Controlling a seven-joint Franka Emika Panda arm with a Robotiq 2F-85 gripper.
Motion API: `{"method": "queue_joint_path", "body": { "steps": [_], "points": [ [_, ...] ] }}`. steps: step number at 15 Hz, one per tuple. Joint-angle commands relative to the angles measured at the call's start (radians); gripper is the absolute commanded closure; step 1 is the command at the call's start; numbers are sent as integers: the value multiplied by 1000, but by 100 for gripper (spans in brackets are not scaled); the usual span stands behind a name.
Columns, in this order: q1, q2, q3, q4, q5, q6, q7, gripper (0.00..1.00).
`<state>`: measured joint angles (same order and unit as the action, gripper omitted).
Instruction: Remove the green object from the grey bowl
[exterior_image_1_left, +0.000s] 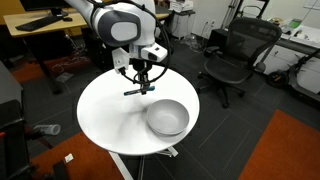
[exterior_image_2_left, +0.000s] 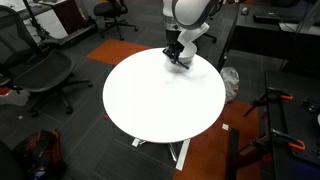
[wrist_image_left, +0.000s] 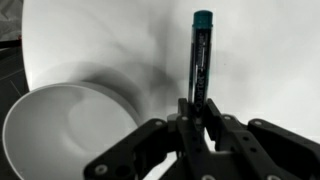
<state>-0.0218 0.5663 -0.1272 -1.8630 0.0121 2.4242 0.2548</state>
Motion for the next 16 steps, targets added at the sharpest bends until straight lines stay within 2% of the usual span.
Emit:
{"method": "queue_joint_path", "body": {
  "steps": [1,16],
  "points": [
    [0,-21,17,-37,-7,18,-34,95],
    [5,67,13,-31,-4,87,-25,95]
  ]
}}
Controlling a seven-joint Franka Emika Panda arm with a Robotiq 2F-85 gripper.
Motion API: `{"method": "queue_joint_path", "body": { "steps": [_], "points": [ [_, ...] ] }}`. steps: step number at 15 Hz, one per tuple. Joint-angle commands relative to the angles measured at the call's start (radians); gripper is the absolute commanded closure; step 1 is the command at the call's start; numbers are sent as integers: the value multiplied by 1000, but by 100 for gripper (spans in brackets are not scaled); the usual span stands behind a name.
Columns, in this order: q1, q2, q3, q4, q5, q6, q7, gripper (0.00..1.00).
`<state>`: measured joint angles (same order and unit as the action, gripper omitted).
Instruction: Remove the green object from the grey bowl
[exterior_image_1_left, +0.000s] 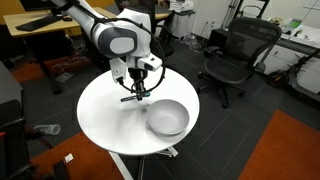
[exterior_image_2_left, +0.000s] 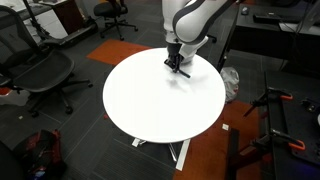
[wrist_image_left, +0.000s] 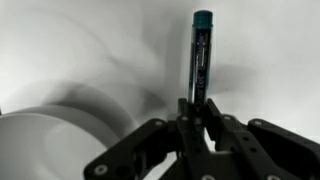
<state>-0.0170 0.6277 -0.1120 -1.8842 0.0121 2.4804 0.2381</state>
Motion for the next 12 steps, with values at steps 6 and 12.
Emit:
{"method": "queue_joint_path", "body": {
  "steps": [6,12],
  "points": [
    [10,19,-10,-13,-10,48,1,49],
    [28,-22,-21,-39,-22,58,17,3]
  ]
}}
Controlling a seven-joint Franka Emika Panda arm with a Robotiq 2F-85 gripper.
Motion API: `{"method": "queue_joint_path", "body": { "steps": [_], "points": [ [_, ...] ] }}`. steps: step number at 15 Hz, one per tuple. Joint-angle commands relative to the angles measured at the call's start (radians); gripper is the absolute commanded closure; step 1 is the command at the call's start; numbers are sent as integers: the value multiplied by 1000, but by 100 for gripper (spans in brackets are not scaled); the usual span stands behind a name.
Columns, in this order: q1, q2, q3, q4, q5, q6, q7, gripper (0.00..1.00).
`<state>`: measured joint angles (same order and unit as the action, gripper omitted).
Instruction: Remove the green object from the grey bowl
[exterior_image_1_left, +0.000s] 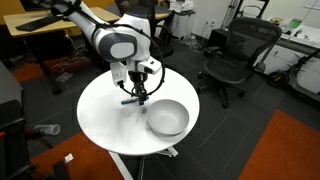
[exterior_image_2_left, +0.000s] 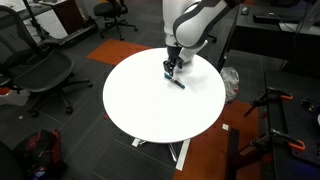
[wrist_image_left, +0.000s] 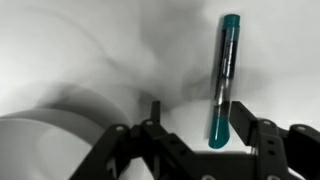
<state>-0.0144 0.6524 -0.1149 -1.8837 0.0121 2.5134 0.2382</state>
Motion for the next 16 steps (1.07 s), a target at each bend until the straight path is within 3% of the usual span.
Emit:
{"method": "queue_joint_path", "body": {
  "steps": [1,11,16],
  "points": [
    [30,-57,-21,-46,-26,28,20,0],
    [72,-281,-48,-150,-107,1,46,0],
    [59,-391,-30,-176,-139,-83,44,0]
  ]
}}
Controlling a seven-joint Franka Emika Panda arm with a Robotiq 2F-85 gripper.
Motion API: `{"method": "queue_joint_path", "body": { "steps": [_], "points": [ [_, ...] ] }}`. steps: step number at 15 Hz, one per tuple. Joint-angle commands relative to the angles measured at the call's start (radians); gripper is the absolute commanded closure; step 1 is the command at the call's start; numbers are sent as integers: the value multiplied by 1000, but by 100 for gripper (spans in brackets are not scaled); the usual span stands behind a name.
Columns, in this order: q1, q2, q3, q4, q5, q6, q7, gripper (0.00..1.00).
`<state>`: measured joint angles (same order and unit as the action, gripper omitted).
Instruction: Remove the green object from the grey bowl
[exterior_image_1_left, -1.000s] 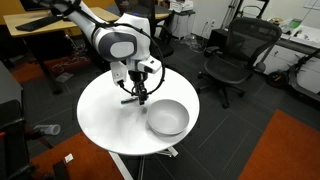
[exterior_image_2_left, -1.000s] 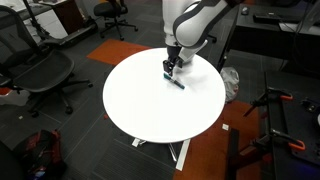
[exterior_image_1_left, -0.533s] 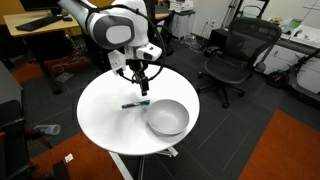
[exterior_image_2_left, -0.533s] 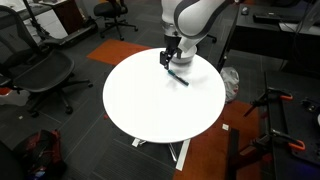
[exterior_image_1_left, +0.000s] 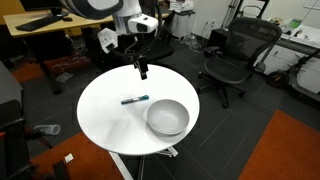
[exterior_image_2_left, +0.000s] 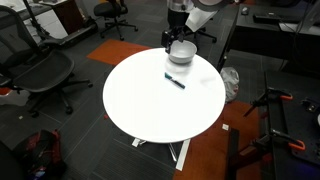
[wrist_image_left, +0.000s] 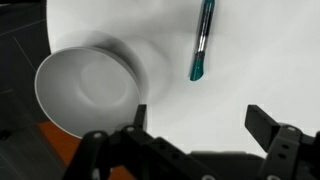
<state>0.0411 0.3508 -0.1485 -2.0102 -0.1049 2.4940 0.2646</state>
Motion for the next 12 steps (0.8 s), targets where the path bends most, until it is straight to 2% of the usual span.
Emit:
{"method": "queue_joint_path", "body": {
  "steps": [1,6,12],
  "points": [
    [-2,-107,9,-51,-18,-86,14,0],
    [-12,-163,23,-54,-20,-169,11,0],
    [-22,-138,29,-28,-7,-161,3,0]
  ]
}}
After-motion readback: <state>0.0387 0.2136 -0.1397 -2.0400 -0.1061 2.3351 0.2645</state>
